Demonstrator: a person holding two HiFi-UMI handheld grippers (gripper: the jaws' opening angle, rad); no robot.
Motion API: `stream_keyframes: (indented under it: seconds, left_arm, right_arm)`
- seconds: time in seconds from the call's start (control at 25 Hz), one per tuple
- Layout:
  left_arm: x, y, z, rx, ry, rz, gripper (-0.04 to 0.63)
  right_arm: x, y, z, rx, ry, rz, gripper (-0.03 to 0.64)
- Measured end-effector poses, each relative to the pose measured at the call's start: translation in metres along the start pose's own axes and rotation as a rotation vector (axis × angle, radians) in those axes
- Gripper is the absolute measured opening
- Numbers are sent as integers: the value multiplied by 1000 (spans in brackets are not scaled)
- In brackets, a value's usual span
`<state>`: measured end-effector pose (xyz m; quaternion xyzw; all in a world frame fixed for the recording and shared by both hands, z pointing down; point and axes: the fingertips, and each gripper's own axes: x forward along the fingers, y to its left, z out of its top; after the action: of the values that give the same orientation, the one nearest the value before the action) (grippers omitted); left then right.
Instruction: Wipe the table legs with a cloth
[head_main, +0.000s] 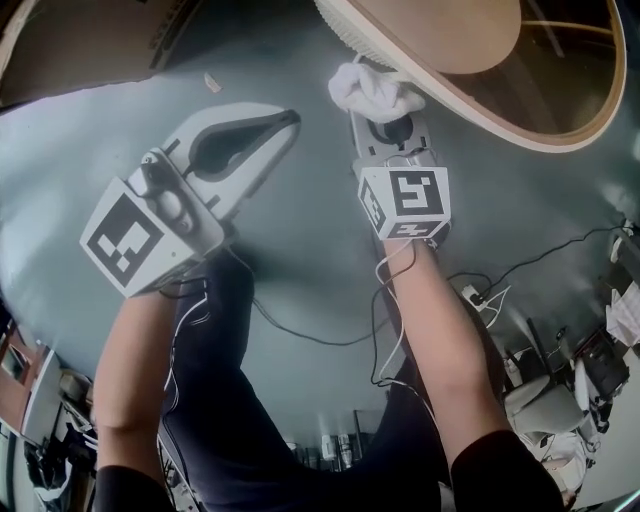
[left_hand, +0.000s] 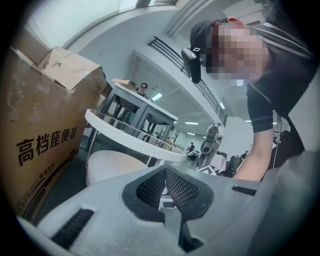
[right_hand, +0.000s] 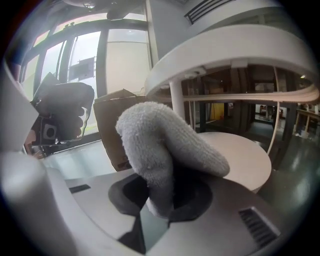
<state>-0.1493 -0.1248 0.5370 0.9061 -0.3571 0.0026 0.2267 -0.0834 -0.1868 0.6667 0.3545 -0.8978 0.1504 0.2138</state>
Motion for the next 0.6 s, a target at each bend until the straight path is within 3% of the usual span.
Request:
stream_keyframes:
  seconds: [0.28,0.6]
  left_arm:
    - [9,34,-38,26,0,-4,5]
    - [39,57,-59,140,35,-74,5]
  right_arm:
    - [42,-5,-65,-7,49,13,75]
    - [85,-19,-146,14,108,21,75]
